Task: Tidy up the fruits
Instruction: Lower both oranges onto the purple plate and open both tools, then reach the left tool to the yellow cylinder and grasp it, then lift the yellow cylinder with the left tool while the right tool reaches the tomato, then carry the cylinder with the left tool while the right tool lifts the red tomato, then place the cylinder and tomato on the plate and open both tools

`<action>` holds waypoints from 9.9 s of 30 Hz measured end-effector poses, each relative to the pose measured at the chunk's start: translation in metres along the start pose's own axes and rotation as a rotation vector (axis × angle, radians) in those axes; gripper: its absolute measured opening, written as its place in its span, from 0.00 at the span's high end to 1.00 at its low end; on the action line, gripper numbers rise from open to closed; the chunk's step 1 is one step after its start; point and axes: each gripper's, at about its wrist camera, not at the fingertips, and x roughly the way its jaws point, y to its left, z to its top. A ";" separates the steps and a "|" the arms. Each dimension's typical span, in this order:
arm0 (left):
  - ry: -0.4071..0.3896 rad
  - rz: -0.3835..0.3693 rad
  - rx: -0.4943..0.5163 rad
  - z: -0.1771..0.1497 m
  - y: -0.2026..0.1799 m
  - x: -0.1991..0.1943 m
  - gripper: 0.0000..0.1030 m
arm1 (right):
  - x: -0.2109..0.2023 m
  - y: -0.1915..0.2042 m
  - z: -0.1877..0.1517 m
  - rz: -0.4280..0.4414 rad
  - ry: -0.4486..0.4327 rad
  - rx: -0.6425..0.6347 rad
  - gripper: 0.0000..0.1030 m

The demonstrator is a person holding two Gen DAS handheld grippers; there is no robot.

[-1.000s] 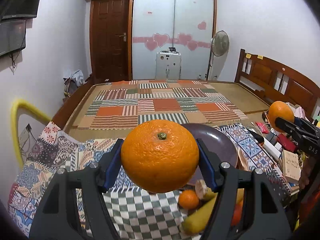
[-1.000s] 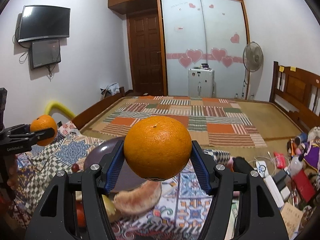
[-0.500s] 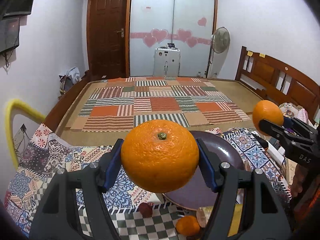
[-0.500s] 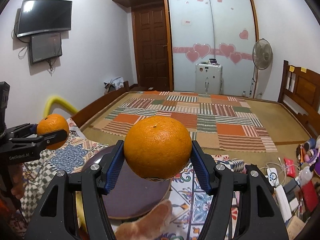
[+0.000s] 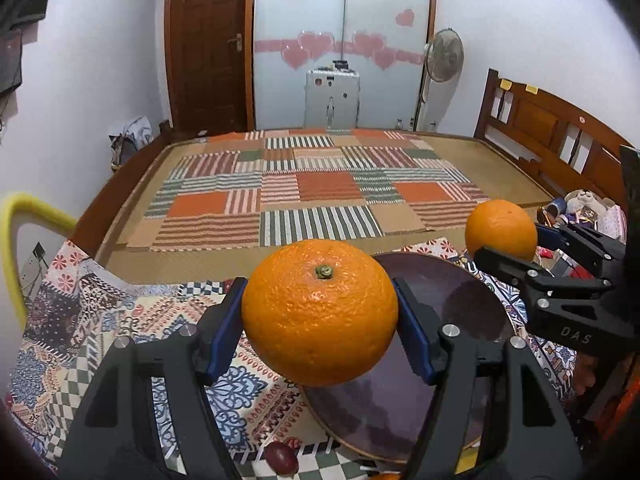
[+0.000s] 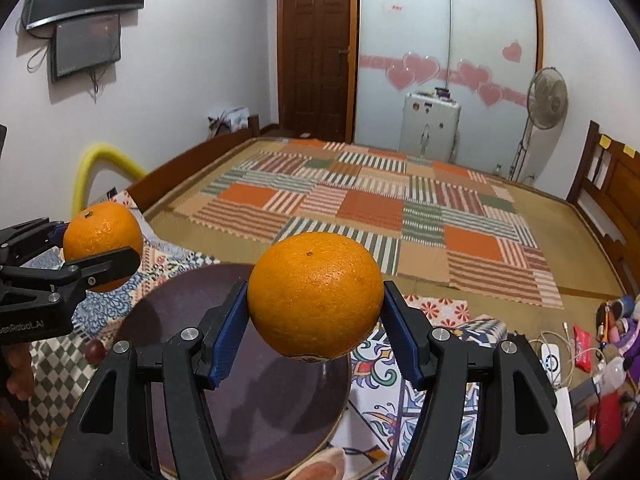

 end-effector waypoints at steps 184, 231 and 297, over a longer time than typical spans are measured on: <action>0.046 -0.121 0.003 -0.145 0.005 -0.148 0.67 | -0.073 0.112 -0.098 0.132 0.106 -0.088 0.59; -0.061 -0.163 0.043 -0.035 -0.043 -0.075 0.67 | -0.088 0.028 -0.029 0.102 -0.108 0.037 0.60; -0.002 -0.098 0.084 -0.040 -0.042 -0.074 0.56 | -0.092 0.037 -0.045 0.040 -0.077 -0.063 0.40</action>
